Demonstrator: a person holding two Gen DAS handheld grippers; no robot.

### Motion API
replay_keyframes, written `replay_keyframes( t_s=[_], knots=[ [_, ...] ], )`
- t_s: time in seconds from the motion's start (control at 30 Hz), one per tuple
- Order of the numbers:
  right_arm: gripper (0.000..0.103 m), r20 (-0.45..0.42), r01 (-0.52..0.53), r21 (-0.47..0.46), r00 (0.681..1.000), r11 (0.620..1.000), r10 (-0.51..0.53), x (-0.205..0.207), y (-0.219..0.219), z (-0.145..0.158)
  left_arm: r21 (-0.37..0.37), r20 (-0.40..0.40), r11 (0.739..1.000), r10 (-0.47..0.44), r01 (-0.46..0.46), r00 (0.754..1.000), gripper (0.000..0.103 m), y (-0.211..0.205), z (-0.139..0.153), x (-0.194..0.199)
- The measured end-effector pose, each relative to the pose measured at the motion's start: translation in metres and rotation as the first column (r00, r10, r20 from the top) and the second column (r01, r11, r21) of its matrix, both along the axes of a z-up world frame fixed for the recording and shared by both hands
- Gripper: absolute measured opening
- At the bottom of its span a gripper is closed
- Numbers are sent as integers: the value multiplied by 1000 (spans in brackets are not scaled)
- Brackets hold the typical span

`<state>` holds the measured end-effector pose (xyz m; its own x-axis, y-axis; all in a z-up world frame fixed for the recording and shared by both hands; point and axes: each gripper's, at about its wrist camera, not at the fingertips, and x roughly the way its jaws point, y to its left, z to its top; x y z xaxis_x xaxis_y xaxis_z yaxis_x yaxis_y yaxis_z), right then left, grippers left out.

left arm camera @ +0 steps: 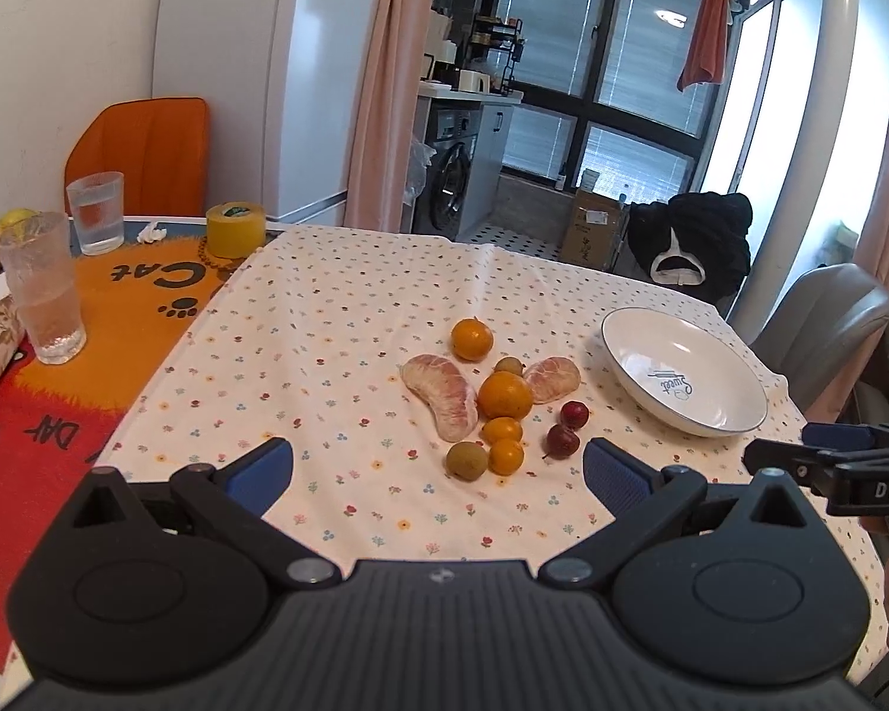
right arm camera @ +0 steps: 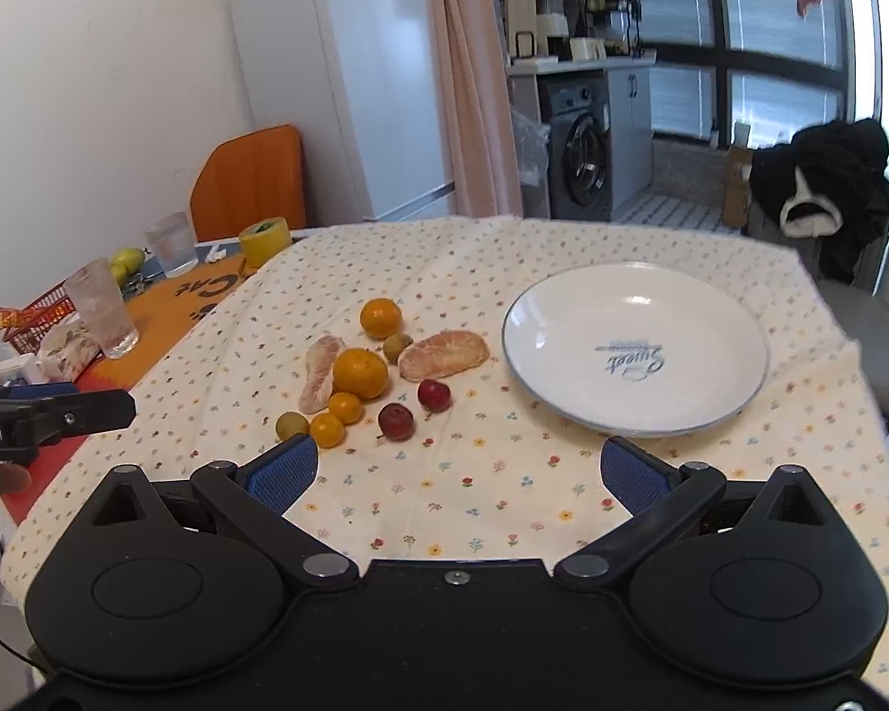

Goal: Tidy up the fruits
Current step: 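Grasp the dark red plum with the right tool while the left tool grasps a small olive-green fruit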

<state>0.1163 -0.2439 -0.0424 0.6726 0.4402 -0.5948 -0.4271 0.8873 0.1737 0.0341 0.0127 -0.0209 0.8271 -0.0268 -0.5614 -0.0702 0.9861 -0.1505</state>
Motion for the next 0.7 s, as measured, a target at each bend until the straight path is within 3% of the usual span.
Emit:
replay_keyframes(
  t_s=[0.5,0.7],
  knots=[
    [103,-34,-66,56,997,996,68,30,4,-25,-25,-20,1000,-1,1,1000,101,-3,-27,35],
    [103,-64,-85,75,994,994,89,43,8,-36,-29,-45,1000,0,-1,999,94,-2,-40,49]
  ],
)
